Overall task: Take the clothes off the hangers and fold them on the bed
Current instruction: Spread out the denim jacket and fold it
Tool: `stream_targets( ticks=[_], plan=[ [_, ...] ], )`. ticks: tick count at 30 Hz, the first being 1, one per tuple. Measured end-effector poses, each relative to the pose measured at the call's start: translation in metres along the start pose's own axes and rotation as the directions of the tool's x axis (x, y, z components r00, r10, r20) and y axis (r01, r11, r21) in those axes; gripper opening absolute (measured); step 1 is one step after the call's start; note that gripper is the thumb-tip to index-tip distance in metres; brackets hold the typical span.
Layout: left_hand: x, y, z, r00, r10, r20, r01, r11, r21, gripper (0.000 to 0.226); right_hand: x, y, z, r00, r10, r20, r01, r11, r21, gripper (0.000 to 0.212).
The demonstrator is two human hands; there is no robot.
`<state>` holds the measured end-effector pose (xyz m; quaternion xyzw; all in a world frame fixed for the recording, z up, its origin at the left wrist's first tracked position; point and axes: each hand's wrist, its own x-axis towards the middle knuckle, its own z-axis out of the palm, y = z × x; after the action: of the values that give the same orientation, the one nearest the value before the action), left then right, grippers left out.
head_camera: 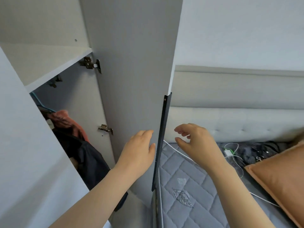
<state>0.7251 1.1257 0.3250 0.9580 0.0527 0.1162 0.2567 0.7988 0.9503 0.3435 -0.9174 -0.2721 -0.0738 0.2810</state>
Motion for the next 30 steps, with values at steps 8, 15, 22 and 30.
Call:
stream_targets(
  ticks=[8,15,22,30],
  plan=[
    [-0.020,0.083,0.058,0.915,0.333,0.226,-0.301,0.939,-0.165,0.042,-0.140,0.038,-0.059,0.905,0.382,-0.187,-0.403,0.911,-0.088,0.024],
    [-0.081,0.176,0.105,0.734,0.581,0.351,-0.494,0.812,-0.310,0.045,-0.277,0.041,-0.104,0.726,0.597,-0.341,-0.662,0.741,-0.111,0.024],
    [-0.174,0.255,0.142,0.515,0.746,0.421,-0.602,0.665,-0.443,0.044,-0.416,0.028,-0.132,0.477,0.724,-0.498,-0.840,0.542,-0.015,0.025],
    [-0.271,0.319,0.163,0.151,0.892,0.426,-0.679,0.406,-0.611,0.045,-0.538,-0.029,-0.141,0.135,0.796,-0.590,-0.968,0.232,0.091,0.022]
  ],
)
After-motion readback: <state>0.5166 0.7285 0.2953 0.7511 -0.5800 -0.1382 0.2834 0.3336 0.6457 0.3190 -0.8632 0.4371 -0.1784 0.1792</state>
